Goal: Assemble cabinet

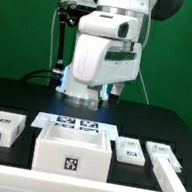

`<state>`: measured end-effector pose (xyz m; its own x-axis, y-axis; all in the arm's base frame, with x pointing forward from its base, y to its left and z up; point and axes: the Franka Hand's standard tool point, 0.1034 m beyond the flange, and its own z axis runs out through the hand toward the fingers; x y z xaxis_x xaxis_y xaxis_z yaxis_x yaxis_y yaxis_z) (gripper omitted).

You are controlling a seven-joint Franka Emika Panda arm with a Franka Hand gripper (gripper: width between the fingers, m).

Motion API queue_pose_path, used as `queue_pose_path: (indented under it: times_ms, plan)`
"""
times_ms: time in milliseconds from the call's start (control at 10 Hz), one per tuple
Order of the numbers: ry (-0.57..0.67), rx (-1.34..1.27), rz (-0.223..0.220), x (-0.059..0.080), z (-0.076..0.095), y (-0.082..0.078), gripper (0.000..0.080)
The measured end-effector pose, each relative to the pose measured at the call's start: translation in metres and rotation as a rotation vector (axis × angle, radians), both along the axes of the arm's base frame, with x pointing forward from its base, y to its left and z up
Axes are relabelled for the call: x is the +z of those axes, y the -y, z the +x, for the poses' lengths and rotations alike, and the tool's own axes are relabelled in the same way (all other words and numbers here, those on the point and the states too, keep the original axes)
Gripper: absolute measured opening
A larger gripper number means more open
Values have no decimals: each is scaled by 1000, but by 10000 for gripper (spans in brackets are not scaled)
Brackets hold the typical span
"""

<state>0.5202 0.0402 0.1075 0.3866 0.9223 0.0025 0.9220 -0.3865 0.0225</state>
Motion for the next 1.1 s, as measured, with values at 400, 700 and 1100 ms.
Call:
queue_pose_path:
  times_ms: [400,700,1100]
  plan:
    - [10,358,-10,-14,-16,13,650]
    - [8,395,-11,-16,-18,17,650]
    - [-17,424,6,-52,-37,31,650]
